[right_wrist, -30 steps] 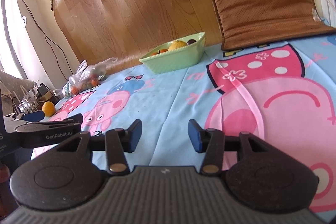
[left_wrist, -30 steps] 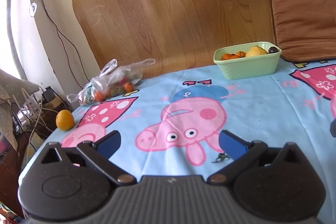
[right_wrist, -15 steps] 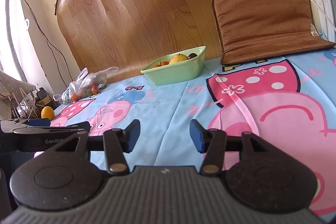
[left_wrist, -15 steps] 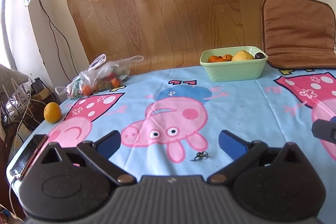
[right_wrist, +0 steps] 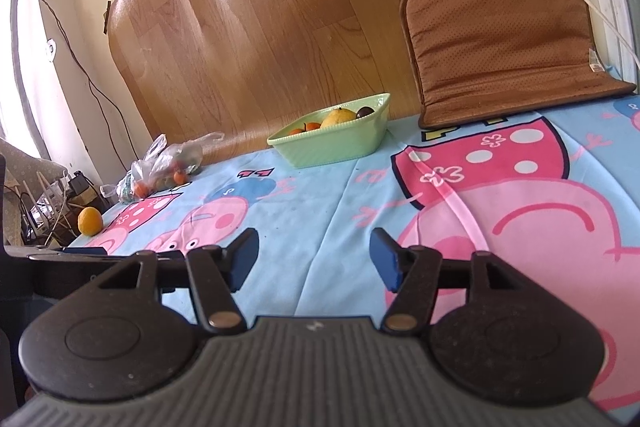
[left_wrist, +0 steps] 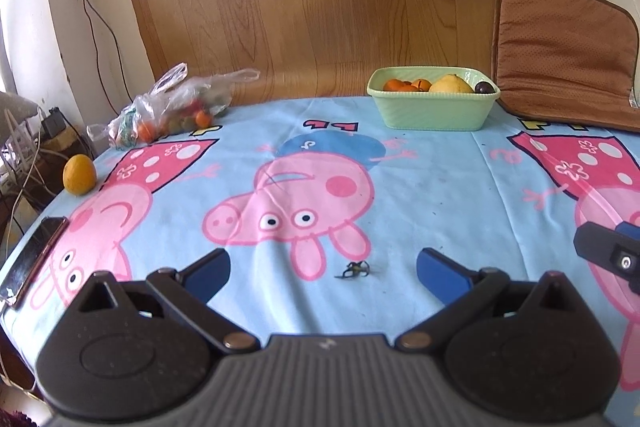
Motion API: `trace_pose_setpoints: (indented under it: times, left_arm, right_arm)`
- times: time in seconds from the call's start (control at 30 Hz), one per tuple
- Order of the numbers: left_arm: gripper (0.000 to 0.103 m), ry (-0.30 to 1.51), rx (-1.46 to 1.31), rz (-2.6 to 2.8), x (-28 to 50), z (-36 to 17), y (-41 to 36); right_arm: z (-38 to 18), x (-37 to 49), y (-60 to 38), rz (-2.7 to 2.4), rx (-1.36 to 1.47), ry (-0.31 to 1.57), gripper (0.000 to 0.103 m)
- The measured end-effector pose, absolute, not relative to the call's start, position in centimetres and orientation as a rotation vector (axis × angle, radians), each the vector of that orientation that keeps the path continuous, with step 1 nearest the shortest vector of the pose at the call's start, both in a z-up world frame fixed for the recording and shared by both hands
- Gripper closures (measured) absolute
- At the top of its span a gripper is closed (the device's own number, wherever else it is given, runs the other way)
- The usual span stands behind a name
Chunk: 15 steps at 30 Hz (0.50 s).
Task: Organize fruits
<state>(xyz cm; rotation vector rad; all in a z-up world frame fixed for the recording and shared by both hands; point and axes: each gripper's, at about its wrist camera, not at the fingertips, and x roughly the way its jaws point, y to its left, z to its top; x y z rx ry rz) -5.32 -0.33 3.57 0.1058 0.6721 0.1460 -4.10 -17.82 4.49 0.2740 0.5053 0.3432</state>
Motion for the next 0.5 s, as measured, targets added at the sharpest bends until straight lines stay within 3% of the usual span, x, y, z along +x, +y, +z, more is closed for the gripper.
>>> trace_pose_setpoints:
  times: [0.5]
  left_arm:
    - [0.000, 0.695, 0.101, 0.143, -5.37, 3.32, -0.48]
  right_arm:
    - [4.40, -3.91, -17.77, 0.359, 0.271, 0.525, 0.038]
